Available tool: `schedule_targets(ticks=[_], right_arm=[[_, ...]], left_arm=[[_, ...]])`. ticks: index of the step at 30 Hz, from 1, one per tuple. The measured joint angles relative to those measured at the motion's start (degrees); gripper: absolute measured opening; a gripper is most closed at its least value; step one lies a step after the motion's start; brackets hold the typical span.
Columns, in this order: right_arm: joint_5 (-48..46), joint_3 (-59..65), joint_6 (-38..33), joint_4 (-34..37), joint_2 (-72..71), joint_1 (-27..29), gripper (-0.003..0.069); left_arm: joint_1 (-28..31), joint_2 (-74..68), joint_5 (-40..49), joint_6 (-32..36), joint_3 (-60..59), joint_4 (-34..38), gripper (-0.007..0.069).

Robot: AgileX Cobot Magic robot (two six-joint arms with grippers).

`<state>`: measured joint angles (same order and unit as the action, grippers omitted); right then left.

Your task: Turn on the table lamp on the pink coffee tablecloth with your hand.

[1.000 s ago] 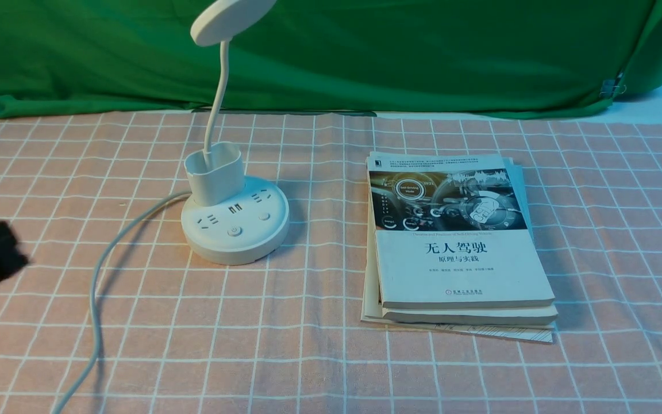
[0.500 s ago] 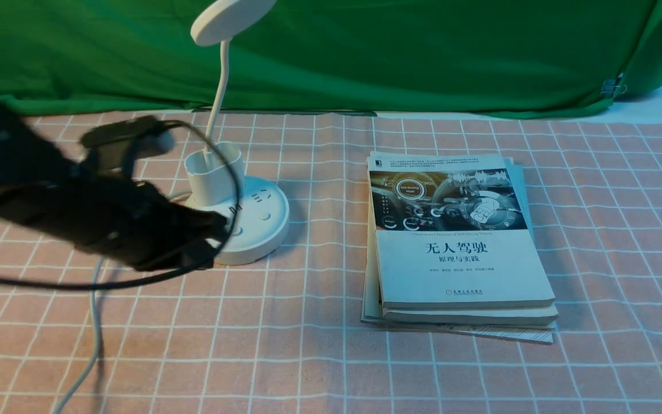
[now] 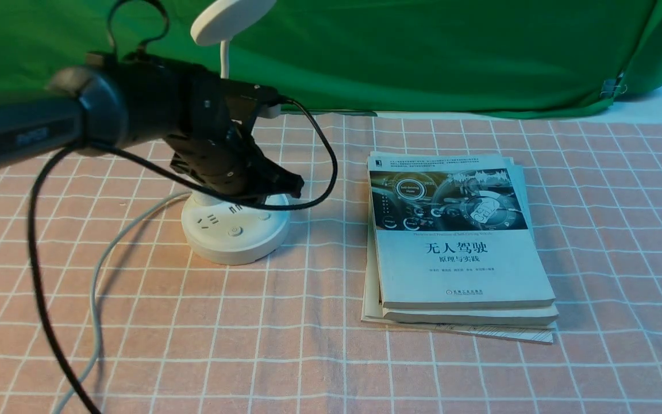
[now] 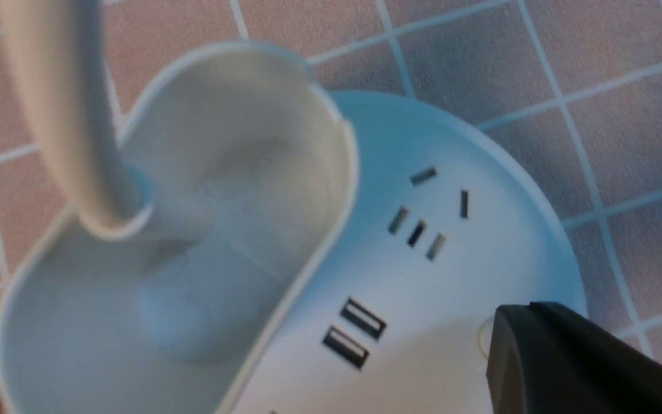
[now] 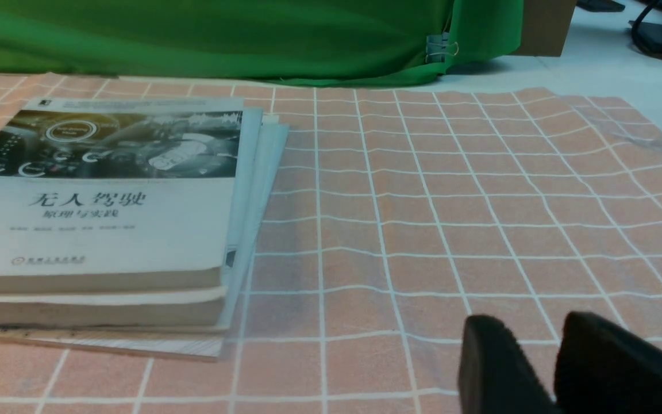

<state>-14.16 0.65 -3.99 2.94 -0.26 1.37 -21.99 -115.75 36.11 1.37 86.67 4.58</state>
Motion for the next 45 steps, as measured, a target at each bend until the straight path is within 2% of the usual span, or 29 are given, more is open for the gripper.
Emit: schedule_targets(ticks=[24,31,35,38,45], right_arm=[[-0.08,0.00,0.00,0.00,0.00,0.00,0.0238],[-0.08,0.00,0.00,0.00,0.00,0.00,0.0238],[-0.01,0.00,0.00,0.00,0.00,0.00,0.0238],[-0.01,0.00,0.00,0.00,0.00,0.00,0.0238],[-0.01,0.00,0.00,0.00,0.00,0.00,0.0238]], left_arm=[[0.00,-3.64,-0.72,-2.45,2.19,2.94,0.0002],[-1.52,2.21,3.84,-1.37,0.63,11.70,0.0002],[-4.04,5.14,7.02,2.64,-6.19,17.45,0.0002],[-5.73,8.05,6.30,4.42,-11.56,18.77,0.0002],[-7.44,32.65,-2.26,5.44,-30.51,18.54,0.0002]])
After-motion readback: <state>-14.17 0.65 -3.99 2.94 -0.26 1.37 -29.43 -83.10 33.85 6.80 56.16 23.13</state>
